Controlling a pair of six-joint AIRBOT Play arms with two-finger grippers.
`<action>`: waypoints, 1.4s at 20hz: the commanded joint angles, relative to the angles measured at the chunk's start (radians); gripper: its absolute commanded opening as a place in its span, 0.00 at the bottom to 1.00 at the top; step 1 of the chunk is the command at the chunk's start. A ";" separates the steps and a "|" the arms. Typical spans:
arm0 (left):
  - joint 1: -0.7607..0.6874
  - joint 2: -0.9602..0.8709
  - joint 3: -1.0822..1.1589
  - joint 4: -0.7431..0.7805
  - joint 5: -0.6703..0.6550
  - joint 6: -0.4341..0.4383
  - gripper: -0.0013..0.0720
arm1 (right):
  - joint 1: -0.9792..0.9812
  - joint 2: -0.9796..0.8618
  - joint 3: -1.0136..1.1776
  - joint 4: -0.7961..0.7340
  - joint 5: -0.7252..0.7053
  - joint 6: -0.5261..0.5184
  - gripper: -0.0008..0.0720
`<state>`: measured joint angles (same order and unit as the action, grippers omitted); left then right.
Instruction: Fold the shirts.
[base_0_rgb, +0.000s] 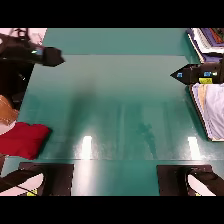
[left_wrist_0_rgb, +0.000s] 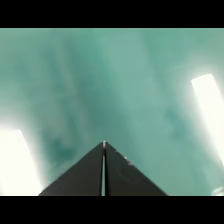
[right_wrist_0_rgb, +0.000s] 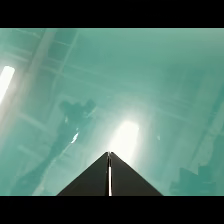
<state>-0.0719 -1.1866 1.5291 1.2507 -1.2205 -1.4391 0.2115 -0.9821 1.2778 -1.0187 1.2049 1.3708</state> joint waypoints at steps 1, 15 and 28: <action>0.104 0.145 -0.089 0.242 -0.206 -0.001 0.06 | 0.001 -0.001 0.001 0.006 0.002 0.000 0.03; 0.270 0.325 -0.888 0.418 -0.186 -0.084 0.59 | 0.001 -0.001 0.001 0.006 0.000 0.000 0.03; 0.270 0.334 -0.708 0.418 -0.246 -0.098 0.38 | 0.001 -0.001 0.001 0.006 -0.002 0.000 0.03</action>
<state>0.1970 -0.8536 0.8009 1.6688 -1.4406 -1.5364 0.2119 -0.9821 1.2778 -1.0130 1.2026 1.3708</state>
